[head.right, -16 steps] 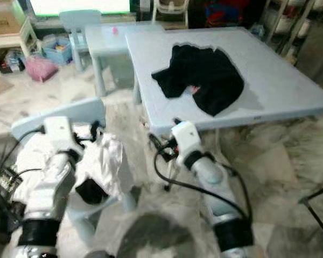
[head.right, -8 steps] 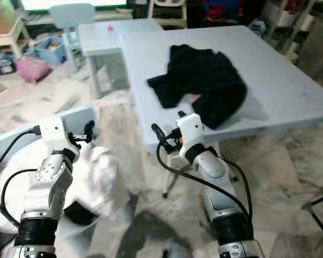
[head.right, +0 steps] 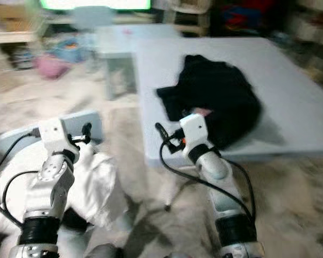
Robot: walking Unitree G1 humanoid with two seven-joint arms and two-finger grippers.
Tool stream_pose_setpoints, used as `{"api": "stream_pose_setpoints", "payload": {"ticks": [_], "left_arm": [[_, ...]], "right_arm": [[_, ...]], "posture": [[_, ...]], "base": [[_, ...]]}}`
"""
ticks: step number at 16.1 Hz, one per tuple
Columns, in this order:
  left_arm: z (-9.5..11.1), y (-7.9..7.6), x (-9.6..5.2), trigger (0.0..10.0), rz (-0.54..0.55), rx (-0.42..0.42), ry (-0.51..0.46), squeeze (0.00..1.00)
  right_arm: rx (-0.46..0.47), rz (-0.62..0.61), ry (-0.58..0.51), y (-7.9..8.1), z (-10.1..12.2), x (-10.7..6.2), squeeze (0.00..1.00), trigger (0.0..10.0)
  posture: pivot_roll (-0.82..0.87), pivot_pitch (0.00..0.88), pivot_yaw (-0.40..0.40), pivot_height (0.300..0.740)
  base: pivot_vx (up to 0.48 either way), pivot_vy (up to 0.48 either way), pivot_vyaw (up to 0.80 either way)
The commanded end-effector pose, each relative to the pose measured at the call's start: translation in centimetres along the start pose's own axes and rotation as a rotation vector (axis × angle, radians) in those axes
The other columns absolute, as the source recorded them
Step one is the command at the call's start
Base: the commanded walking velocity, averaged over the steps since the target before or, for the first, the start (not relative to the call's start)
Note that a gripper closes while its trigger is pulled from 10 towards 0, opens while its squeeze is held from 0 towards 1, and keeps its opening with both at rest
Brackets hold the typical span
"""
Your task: Hang hanger
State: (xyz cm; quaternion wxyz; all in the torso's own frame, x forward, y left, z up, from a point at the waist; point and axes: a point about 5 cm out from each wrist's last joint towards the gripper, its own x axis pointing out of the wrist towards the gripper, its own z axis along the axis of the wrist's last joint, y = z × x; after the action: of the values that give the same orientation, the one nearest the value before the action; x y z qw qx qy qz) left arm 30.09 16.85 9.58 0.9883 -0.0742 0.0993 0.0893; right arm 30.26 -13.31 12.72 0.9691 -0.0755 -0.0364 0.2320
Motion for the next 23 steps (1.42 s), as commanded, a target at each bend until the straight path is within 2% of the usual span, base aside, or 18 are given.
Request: {"api": "stream_pose_setpoints", "payload": {"ticks": [1, 2, 3, 7, 10, 14, 16, 18, 23], "left_arm": [[-0.3, -0.6, 0.0, 10.0, -0.008, -0.020, 0.030, 0.00], [-0.9, -0.4, 0.1, 10.0, 0.013, -0.045, 0.069, 0.00], [-1.2, -0.2, 0.1, 10.0, 0.050, -0.077, 0.105, 0.00], [-2.6, -0.2, 0.2, 10.0, 0.089, -0.111, 0.197, 0.00], [-3.3, -0.2, 0.3, 10.0, 0.073, -0.090, 0.235, 0.00], [-3.9, -0.1, 1.0, 10.0, 0.036, -0.066, 0.290, 0.00], [-4.3, -0.3, 1.4, 10.0, -0.012, -0.055, 0.323, 0.00], [-4.1, -0.8, 2.1, 10.0, -0.089, -0.031, 0.330, 0.00], [-5.1, -1.4, 2.5, 10.0, -0.076, -0.042, 0.373, 0.00]], "right_arm": [[-0.002, -0.016, -0.001, -0.5, 0.2, -0.4, 0.00, 10.0], [0.006, -0.015, 0.000, -0.5, 0.2, -0.6, 0.00, 10.0], [-0.051, -0.001, 0.004, -0.5, 0.3, -0.7, 0.00, 10.0], [-0.044, 0.015, 0.008, 0.1, 0.3, -1.0, 0.00, 10.0], [-0.040, 0.013, 0.003, 0.2, 0.4, -1.0, 0.00, 10.0], [-0.031, -0.026, 0.007, 0.0, 0.5, -1.3, 0.00, 10.0], [-0.042, -0.064, 0.007, -0.2, 0.5, -1.7, 0.00, 10.0], [-0.053, -0.111, -0.002, -0.6, 0.9, -2.8, 0.00, 10.0], [-0.050, -0.098, 0.021, -0.3, 1.0, -4.0, 0.00, 10.0]], "posture": [[-0.05, 0.045, -0.046, 0.740], [-0.05, 0.048, -0.046, 0.740], [-0.06, 0.059, -0.047, 0.740], [-0.07, 0.068, -0.051, 0.740], [-0.07, 0.069, -0.050, 0.740], [-0.09, 0.077, -0.056, 0.740], [-0.10, 0.079, -0.065, 0.740], [-0.13, 0.093, -0.070, 0.740], [-0.17, 0.110, -0.075, 0.740]], "base": [[0.000, 0.000, 0.00], [0.000, 0.000, 0.00], [0.000, 0.000, 0.80], [0.000, 0.000, 0.80], [0.000, 0.000, 0.72], [0.000, 0.000, 0.00], [0.000, 0.000, 0.00], [0.000, 0.000, 0.00], [0.000, 0.000, 0.00]]}}
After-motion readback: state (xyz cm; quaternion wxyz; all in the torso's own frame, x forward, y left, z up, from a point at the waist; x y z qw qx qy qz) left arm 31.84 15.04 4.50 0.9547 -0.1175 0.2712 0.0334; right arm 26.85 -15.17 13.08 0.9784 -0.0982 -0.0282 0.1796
